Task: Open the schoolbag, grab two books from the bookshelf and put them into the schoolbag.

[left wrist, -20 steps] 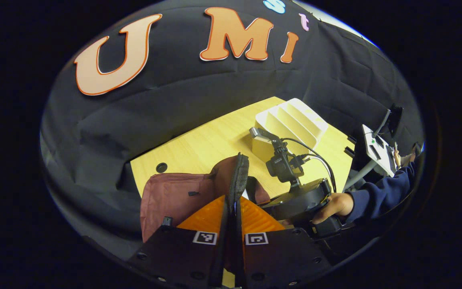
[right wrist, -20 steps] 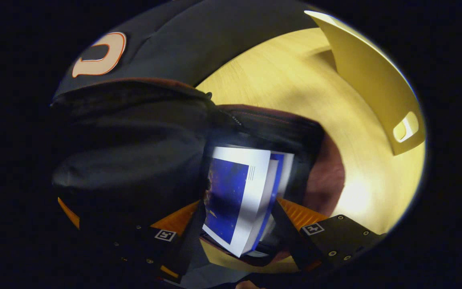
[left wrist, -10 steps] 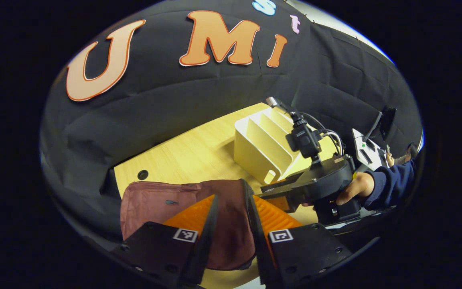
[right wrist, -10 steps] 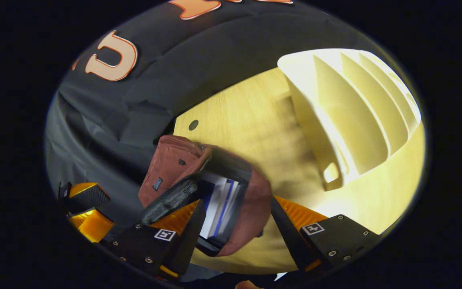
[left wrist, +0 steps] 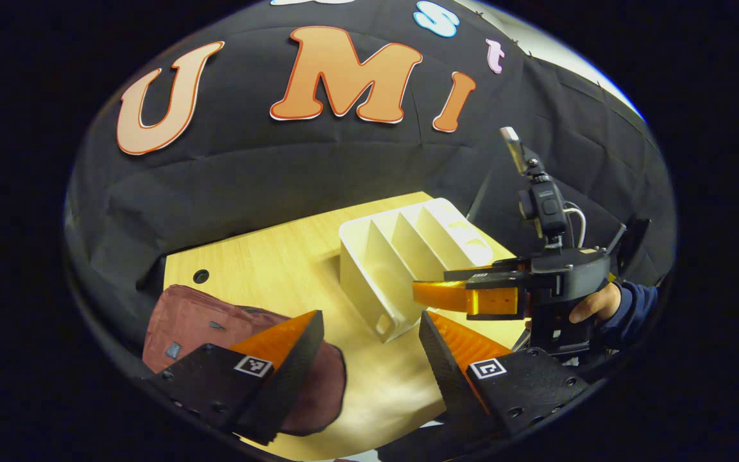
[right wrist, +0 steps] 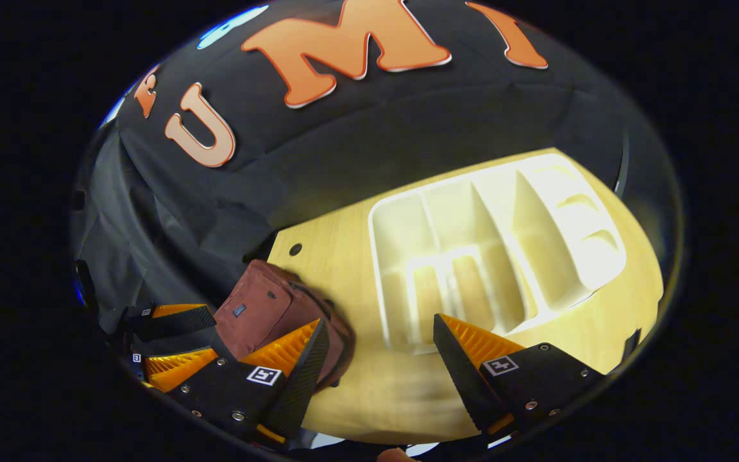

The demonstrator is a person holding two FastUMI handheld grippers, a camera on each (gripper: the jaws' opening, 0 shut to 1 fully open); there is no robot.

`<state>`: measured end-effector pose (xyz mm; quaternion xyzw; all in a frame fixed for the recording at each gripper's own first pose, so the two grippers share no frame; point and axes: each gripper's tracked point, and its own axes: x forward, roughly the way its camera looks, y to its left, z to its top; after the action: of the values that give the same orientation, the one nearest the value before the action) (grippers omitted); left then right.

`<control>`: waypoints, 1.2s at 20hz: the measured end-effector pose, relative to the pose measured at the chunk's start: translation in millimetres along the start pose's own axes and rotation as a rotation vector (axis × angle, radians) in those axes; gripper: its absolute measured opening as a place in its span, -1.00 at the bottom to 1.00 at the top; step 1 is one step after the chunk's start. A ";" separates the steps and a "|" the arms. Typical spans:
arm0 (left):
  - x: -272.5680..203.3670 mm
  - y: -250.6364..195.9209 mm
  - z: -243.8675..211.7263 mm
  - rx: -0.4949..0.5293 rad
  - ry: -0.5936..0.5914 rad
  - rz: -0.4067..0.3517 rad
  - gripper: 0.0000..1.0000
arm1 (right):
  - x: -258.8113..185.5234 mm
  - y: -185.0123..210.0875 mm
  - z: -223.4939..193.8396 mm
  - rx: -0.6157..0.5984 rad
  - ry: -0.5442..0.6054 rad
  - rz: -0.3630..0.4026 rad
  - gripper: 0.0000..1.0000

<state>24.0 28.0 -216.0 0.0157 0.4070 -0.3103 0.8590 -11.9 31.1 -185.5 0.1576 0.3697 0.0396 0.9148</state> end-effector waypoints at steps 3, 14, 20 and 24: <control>13.9 -27.5 19.0 -0.024 -0.079 0.083 0.96 | -32.4 -36.4 35.4 -0.055 -0.103 -0.017 0.95; -7.0 -122.5 82.9 -0.081 -0.444 0.364 0.94 | -150.1 -101.8 125.4 -0.220 -0.445 -0.036 0.94; -36.4 -128.0 98.5 -0.114 -0.592 0.482 0.94 | -183.5 -116.9 130.8 -0.254 -0.564 -0.043 1.00; -52.1 -127.9 93.7 -0.132 -0.657 0.516 0.94 | -186.7 -106.0 123.6 -0.274 -0.607 -0.034 1.00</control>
<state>-5.9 -74.2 -87.6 -0.0378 0.1133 -0.0470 0.9917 -66.5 -136.6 -11.5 0.0316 0.0739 0.0249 0.9965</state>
